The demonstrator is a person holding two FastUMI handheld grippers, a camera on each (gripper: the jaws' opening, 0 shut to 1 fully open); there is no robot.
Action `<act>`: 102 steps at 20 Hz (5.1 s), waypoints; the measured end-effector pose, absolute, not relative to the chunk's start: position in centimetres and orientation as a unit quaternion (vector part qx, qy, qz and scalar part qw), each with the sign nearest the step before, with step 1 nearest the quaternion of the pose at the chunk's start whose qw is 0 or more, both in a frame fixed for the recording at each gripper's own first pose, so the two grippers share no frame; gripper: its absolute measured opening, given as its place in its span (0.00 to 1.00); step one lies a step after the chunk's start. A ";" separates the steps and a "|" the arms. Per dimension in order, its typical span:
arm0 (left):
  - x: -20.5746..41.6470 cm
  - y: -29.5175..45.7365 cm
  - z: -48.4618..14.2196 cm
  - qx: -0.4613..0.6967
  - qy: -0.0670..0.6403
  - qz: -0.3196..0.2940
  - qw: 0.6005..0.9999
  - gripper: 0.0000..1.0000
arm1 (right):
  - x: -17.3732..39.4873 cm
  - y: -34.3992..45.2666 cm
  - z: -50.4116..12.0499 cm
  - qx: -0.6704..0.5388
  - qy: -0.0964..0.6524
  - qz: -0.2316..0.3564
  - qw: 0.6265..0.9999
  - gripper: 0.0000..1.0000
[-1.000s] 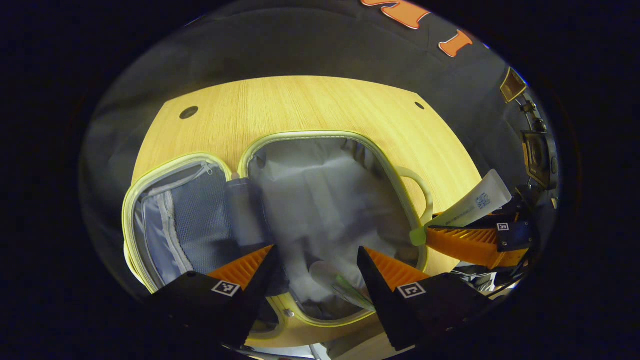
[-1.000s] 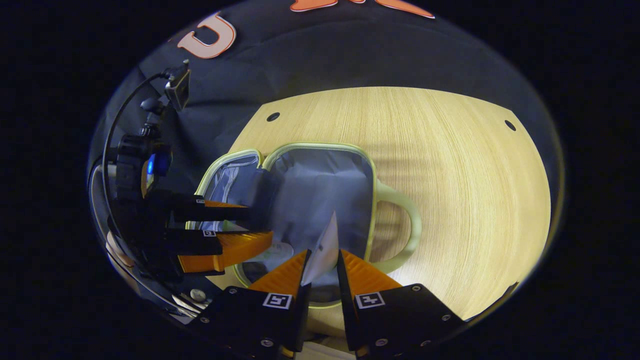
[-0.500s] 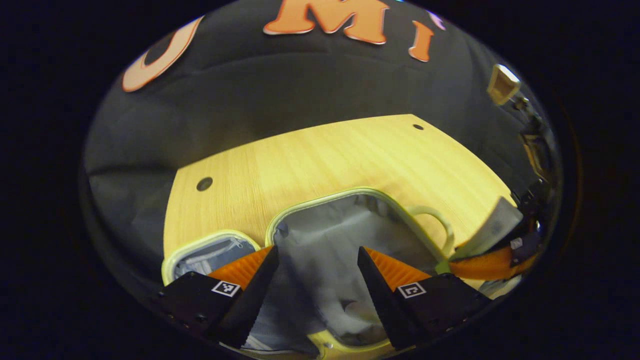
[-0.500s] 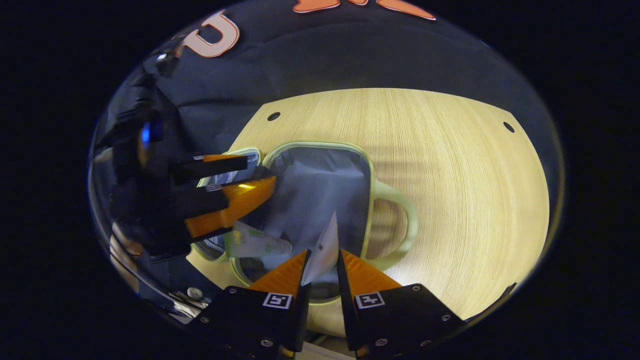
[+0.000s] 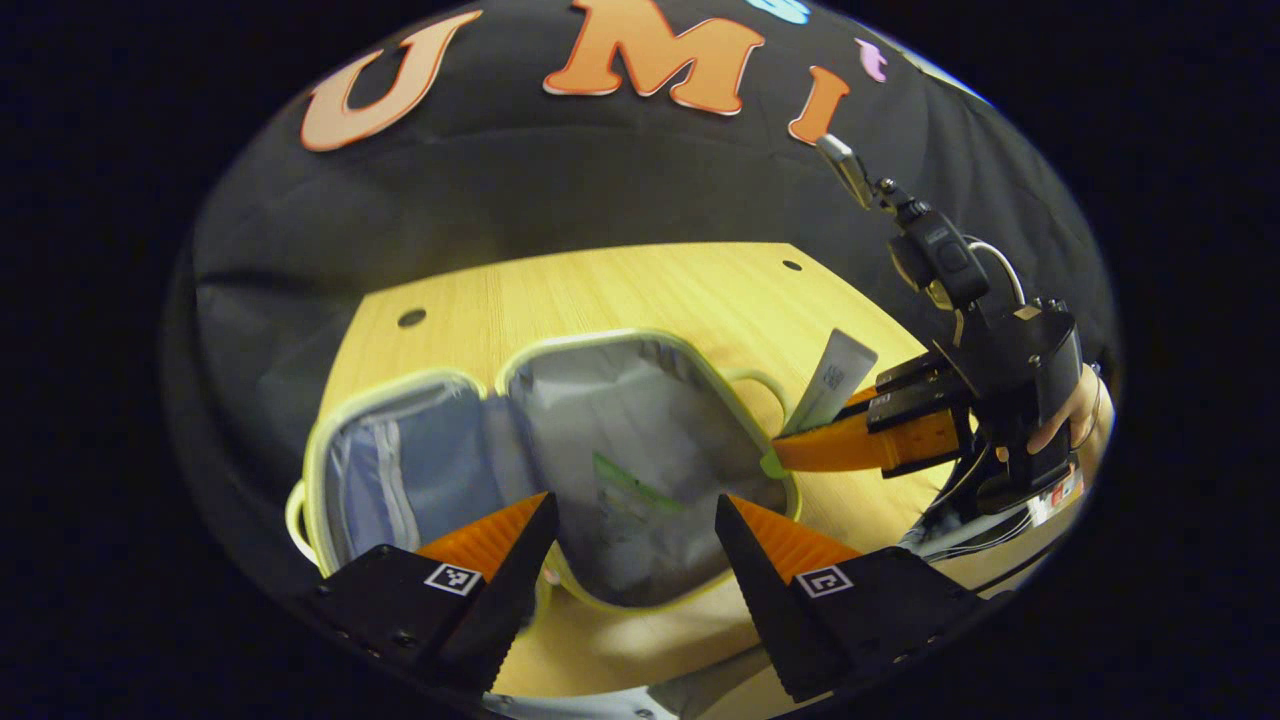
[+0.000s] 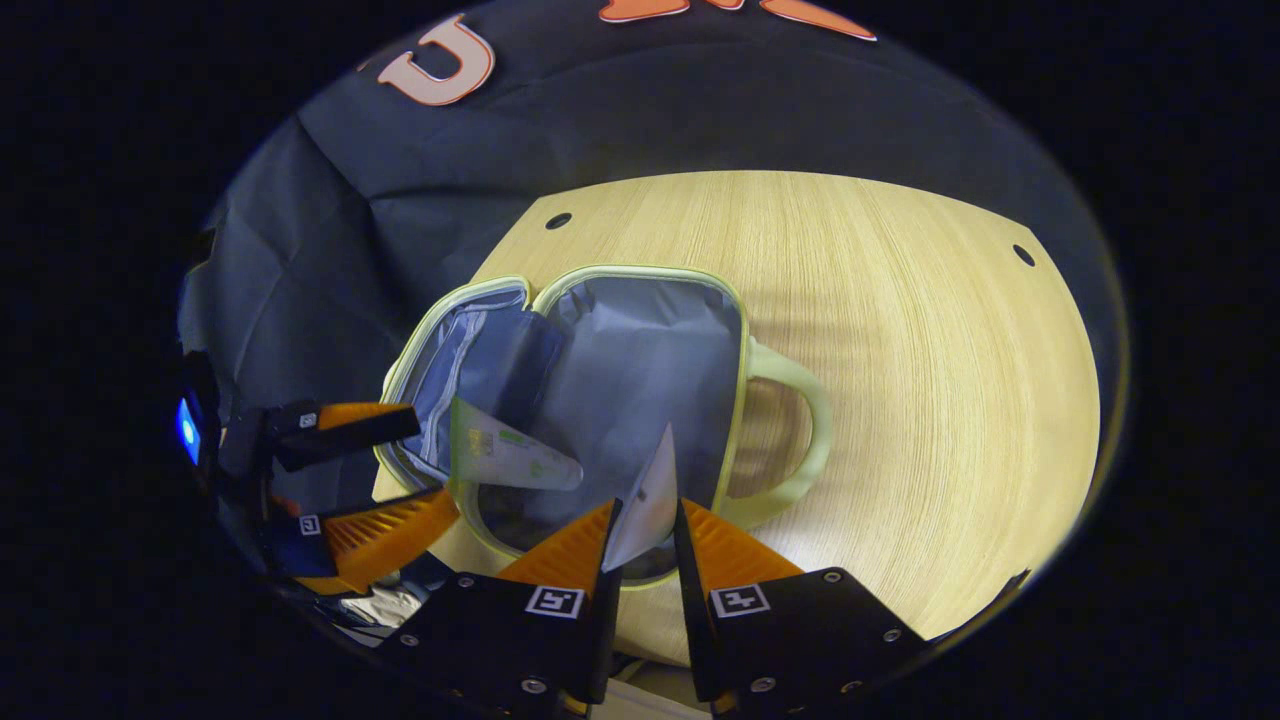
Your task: First open the suitcase, pack the skin care products into it, and then close the suitcase.
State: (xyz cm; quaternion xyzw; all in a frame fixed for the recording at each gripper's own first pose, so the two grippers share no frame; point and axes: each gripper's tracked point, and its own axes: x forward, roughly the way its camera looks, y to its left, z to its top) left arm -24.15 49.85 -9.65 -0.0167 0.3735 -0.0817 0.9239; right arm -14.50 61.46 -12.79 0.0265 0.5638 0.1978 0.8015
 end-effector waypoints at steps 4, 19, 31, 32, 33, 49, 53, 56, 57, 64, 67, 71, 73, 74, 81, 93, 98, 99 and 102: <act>-23.5 50.2 -10.9 -0.044 0.390 -0.054 0.918 0.98 | -15.7 62.3 -13.5 0.013 0.577 0.217 0.787 0.32; -17.4 53.5 -9.8 0.038 0.379 -0.049 0.923 0.99 | -14.3 63.3 -14.6 0.016 0.595 0.212 0.775 0.33; -19.8 56.7 -9.3 -0.023 0.377 -0.012 0.926 0.99 | -12.6 65.5 -14.0 0.031 0.573 0.202 0.794 0.95; -20.1 57.2 -9.3 -0.030 0.375 -0.008 0.926 0.99 | -12.7 65.6 -14.0 0.028 0.571 0.201 0.795 0.96; -20.4 58.0 -9.0 -0.037 0.372 -0.001 0.928 0.99 | -12.8 65.7 -13.9 0.027 0.570 0.202 0.796 0.96; -28.1 83.1 -8.1 -0.175 0.295 0.194 0.919 0.96 | -12.6 67.0 -13.3 0.033 0.574 0.192 0.796 0.96; -27.6 85.2 -9.5 -0.245 0.263 0.173 0.917 0.96 | -12.4 66.0 -13.6 0.028 0.585 0.175 0.792 0.96; -26.5 85.5 -11.7 -0.336 0.242 0.159 0.896 0.98 | -12.3 66.3 -13.6 0.039 0.592 0.172 0.786 0.96; -26.6 85.8 -12.1 -0.362 0.236 0.159 0.888 0.98 | -12.3 66.3 -13.6 0.042 0.594 0.170 0.785 0.96; -25.3 84.9 -14.9 -0.468 0.219 0.114 0.849 0.98 | -12.4 66.5 -14.5 0.050 0.616 0.160 0.770 0.96; -24.4 83.8 -14.2 -0.513 0.191 0.078 0.833 0.94 | -12.1 66.4 -14.9 0.054 0.620 0.154 0.767 0.96; -23.8 83.5 -14.7 -0.516 0.194 0.075 0.831 0.73 | -11.9 66.4 -15.2 0.058 0.624 0.157 0.764 0.96; -23.9 83.6 -14.5 -0.510 0.199 0.077 0.833 0.73 | -11.9 66.4 -15.4 0.058 0.627 0.160 0.761 0.96; -23.8 83.7 -14.3 -0.511 0.195 0.085 0.833 0.73 | -11.9 66.5 -15.5 0.058 0.628 0.162 0.759 0.96; -24.1 86.1 -16.2 -0.566 0.157 0.171 0.791 0.45 | -11.7 66.2 -15.5 0.066 0.626 0.161 0.760 0.96; -23.9 83.4 -6.1 -0.414 0.204 0.178 0.869 0.07 | -11.5 65.9 -14.7 0.072 0.612 0.176 0.768 0.96; -23.3 78.3 2.0 -0.291 0.235 0.173 0.911 0.07 | -11.1 63.8 -13.7 0.089 0.594 0.187 0.778 0.95; -23.1 77.1 3.7 -0.261 0.240 0.175 0.919 0.06 | -11.1 63.1 -13.5 0.087 0.589 0.191 0.780 0.96; -21.9 72.2 8.1 -0.175 0.242 0.180 0.937 0.10 | -10.5 60.2 -12.3 0.088 0.570 0.204 0.791 0.96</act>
